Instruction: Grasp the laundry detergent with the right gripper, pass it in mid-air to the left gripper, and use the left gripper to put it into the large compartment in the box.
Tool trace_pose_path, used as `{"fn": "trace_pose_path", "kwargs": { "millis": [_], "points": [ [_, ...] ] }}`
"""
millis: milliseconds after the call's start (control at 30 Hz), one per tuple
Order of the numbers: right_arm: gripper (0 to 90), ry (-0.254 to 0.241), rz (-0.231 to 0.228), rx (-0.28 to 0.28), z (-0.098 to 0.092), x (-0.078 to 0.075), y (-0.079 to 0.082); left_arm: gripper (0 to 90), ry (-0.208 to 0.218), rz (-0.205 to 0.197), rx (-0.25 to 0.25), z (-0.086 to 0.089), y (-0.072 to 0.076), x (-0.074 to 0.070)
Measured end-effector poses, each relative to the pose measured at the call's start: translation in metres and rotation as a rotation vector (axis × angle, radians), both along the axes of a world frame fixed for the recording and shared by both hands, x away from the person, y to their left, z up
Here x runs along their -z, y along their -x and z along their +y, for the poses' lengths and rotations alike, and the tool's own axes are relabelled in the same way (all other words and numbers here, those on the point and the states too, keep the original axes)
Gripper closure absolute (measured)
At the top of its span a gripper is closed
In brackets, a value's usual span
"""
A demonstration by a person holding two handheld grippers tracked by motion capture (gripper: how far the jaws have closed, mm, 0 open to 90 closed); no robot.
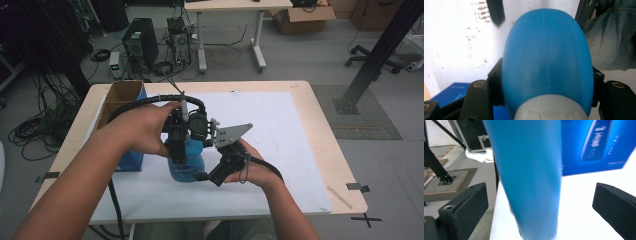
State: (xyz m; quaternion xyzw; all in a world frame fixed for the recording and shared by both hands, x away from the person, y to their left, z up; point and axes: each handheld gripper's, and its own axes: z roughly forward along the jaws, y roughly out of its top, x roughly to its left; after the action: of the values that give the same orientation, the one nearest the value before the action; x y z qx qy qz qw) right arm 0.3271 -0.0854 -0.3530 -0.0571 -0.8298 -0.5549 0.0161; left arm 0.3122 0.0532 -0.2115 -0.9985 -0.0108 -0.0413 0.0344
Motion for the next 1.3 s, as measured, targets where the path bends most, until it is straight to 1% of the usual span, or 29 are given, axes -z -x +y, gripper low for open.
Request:
{"fn": "trace_pose_path", "kwargs": {
  "millis": [67, 100, 167, 267, 333, 367, 433, 500, 533, 600, 700, 767, 800, 867, 900, 1000, 1067, 1167, 1300],
  "points": [
    [0.4, 0.002, -0.005, -0.001, -0.009, -0.002, 0.0, 38.5, -0.004, 0.012, -0.034, 0.003, -0.003, -0.005],
    [0.4, 0.002, -0.005, -0.001, -0.009, -0.002, 0.0, 38.5, -0.004, 0.012, -0.034, 0.003, -0.003, -0.005],
    [0.3, 0.007, -0.008, 0.013, -0.018, -0.005, 0.0, 38.5, -0.002, 0.016, -0.065, 0.005, -0.006, -0.009],
    [0.3, 0.031, -0.028, 0.031, -0.033, -0.009, -0.001, 38.5, -0.006, 0.032, -0.121, 0.008, -0.012, -0.015],
    [0.3, 0.054, -0.046, 0.056, -0.042, -0.013, -0.001, 38.5, -0.005, 0.052, -0.139, 0.011, -0.016, -0.019],
    [0.3, 0.07, -0.05, 0.071, -0.046, -0.015, -0.001, 38.5, -0.005, 0.065, -0.155, 0.013, -0.018, -0.021],
    [0.3, 0.099, -0.079, 0.087, -0.054, -0.019, -0.002, 38.4, 0.002, 0.079, -0.186, 0.015, -0.022, -0.025],
    [0.7, 0.127, -0.077, 0.102, -0.062, -0.024, -0.003, 38.4, 0.002, 0.084, -0.213, 0.017, -0.025, -0.029],
    [0.5, 0.145, -0.084, 0.11, -0.066, -0.025, -0.004, 38.4, 0.004, 0.081, -0.227, 0.019, -0.027, -0.031],
    [0.7, 0.191, -0.085, 0.129, -0.073, -0.029, -0.006, 38.4, 0.004, 0.079, -0.256, 0.022, -0.031, -0.036],
    [1.0, 0.276, -0.085, 0.146, -0.081, -0.034, -0.01, 38.4, 0.005, 0.078, -0.31, 0.028, -0.037, -0.044],
    [1.5, 0.341, -0.075, 0.152, -0.086, -0.038, -0.012, 38.4, 0.008, 0.075, -0.356, 0.033, -0.042, -0.05],
    [1.6, 0.366, -0.078, 0.159, -0.088, -0.04, -0.014, 38.4, 0.008, 0.071, -0.377, 0.035, -0.044, -0.053],
    [1.7, 0.408, -0.08, 0.176, -0.092, -0.044, -0.015, 38.4, 0.007, 0.063, -0.423, 0.041, -0.049, -0.06],
    [1.8, 0.422, -0.081, 0.179, -0.095, -0.046, -0.016, 38.4, 0.006, 0.058, -0.449, 0.043, -0.051, -0.064],
    [1.8, 0.444, -0.089, 0.187, -0.101, -0.051, -0.017, 38.4, 0.01, 0.047, -0.519, 0.053, -0.058, -0.075],
    [1.9, 0.46, -0.096, 0.192, -0.103, -0.053, -0.016, 38.4, 0.018, 0.037, -0.582, 0.059, -0.062, -0.083],
    [2.0, 0.478, -0.102, 0.197, -0.106, -0.055, -0.015, 38.4, 0.019, 0.016, -0.664, 0.071, -0.069, -0.095],
    [2.0, 0.492, -0.102, 0.201, -0.109, -0.055, -0.015, 38.3, 0.041, -0.009, -0.808, 0.087, -0.076, -0.108]
  ]
}}
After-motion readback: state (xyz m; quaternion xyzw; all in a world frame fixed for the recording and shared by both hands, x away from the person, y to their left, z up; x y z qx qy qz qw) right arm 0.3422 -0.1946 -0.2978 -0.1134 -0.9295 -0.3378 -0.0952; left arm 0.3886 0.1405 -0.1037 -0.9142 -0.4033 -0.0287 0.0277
